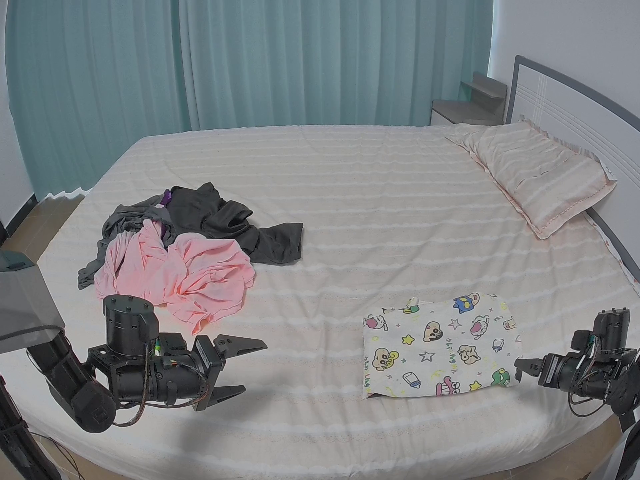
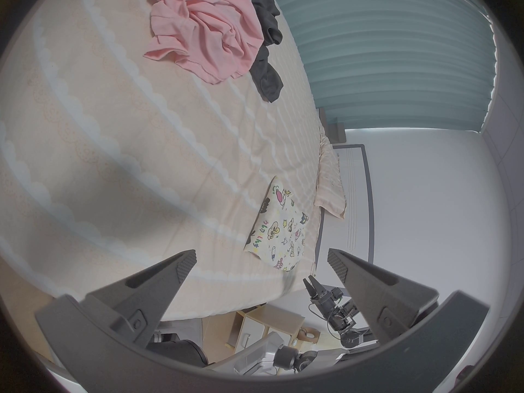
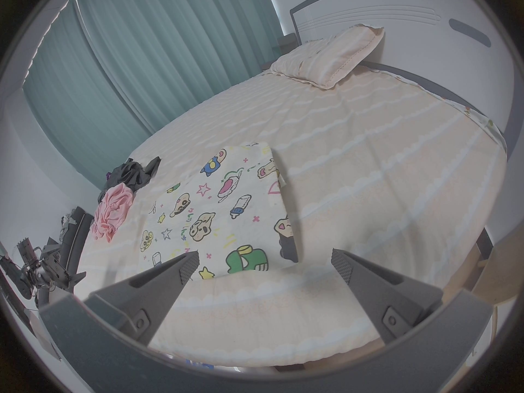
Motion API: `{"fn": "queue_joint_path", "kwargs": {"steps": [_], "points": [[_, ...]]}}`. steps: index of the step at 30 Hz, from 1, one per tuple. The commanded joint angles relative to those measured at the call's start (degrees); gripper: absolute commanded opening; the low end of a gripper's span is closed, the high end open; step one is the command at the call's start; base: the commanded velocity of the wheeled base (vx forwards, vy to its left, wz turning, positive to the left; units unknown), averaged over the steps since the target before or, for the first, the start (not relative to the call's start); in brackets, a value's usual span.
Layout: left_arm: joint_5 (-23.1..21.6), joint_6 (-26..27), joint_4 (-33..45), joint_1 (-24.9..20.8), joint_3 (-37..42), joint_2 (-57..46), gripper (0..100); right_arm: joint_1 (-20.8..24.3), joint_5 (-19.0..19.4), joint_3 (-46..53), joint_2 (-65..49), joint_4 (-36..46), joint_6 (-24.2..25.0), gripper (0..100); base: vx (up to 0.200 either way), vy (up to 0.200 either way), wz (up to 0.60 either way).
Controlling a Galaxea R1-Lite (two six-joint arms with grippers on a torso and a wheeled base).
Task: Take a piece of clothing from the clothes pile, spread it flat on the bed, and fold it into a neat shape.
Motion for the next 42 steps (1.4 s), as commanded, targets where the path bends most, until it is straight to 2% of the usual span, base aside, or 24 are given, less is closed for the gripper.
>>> {"fn": "queue_joint_path", "kwargs": {"steps": [1, 7, 10, 13, 14, 20, 22, 32, 37, 42], "points": [[0.02, -0.05, 0.0, -0.09, -0.06, 0.08, 100, -0.02, 0.05, 0.66, 0.04, -0.08, 0.09, 100, 0.0, -0.2, 0.0], [0.02, -0.05, -0.09, -0.27, -0.23, 0.08, 100, 0.15, 0.14, 0.66, 0.57, -3.68, 2.56, 100, 0.0, -0.2, 0.0], [0.02, -0.05, 0.0, -0.27, -0.32, 0.08, 100, 1.47, 0.23, 0.48, 0.57, -6.67, 5.63, 100, 0.0, -0.2, 0.0], [0.11, -0.13, -0.09, -0.18, -0.32, 0.08, 100, 4.9, 0.14, -1.45, 1.54, -10.28, 11.08, 100, 0.0, -0.2, 0.0], [0.11, -0.13, -0.09, -0.27, -0.32, 0.08, 100, 5.69, 0.05, -2.77, 2.24, -10.19, 11.52, 100, 0.0, -0.2, 0.0], [0.63, -0.13, -0.09, -0.27, -0.32, 0.08, 100, 9.12, 0.49, -11.29, 7.87, -8.87, 11.34, 100, 0.0, -0.133, 0.0], [1.78, -0.22, -0.35, -0.27, -0.23, 0.08, 100, 9.91, 1.28, -17.36, 13.23, -6.5, 11.34, 100, 0.0, 0.0, 0.0], [2.04, -0.22, -1.76, -0.27, -0.32, 1.04, 100, 14.22, 7.44, -31.95, 27.29, -5.44, 12.05, 100, 0.0, 0.0, 0.0], [2.22, -0.22, -3.78, -0.27, 0.03, 2.19, 100, 16.5, 7.52, -36.08, 30.02, -5.44, 12.14, 100, 0.0, 0.0, 0.0], [2.74, -0.22, -3.78, -0.27, 0.03, 2.27, 100, 16.59, 7.52, -39.15, 31.95, -5.09, 12.14, 100, 0.0, 0.0, 0.0]]}}
